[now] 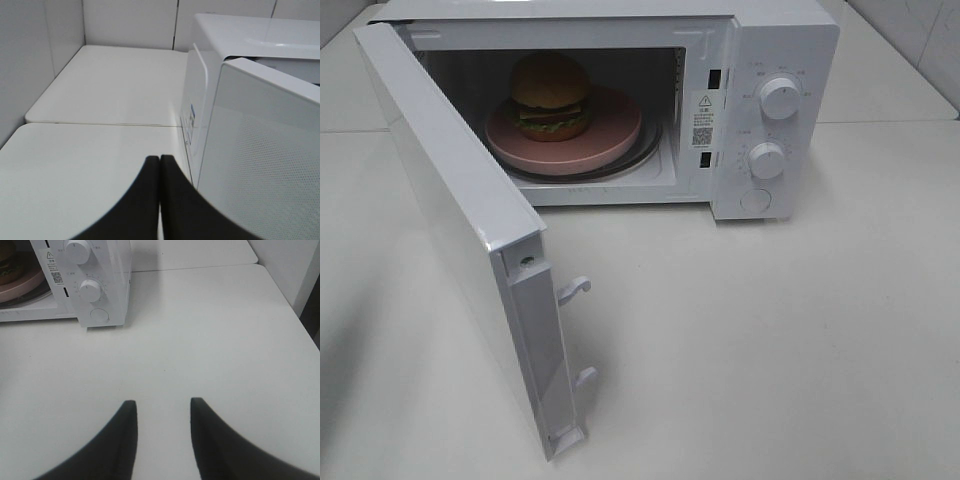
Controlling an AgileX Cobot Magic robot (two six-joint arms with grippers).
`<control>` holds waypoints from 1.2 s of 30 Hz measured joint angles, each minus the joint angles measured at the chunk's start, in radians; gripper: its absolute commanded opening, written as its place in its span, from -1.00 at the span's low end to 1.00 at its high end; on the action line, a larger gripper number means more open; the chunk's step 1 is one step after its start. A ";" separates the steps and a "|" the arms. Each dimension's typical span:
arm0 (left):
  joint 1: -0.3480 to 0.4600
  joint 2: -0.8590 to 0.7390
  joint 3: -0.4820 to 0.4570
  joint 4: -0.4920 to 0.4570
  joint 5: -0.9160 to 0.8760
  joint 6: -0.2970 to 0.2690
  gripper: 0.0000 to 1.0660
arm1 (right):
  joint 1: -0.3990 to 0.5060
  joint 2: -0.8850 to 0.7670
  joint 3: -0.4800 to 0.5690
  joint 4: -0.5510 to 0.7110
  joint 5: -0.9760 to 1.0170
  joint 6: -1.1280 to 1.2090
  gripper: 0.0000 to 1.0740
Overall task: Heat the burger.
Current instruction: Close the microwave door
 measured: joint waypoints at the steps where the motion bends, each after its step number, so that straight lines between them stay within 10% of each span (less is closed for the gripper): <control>1: 0.000 0.000 0.000 0.000 0.000 0.000 -1.00 | 0.000 0.000 0.000 0.000 0.000 0.000 -0.30; 22: 0.000 0.632 -0.003 0.332 -0.683 -0.004 -1.00 | 0.000 0.000 0.000 0.000 0.000 0.000 -0.30; 36: 0.000 0.765 -0.121 0.566 -0.710 -0.116 -1.00 | 0.000 0.000 0.000 0.000 0.000 0.000 -0.30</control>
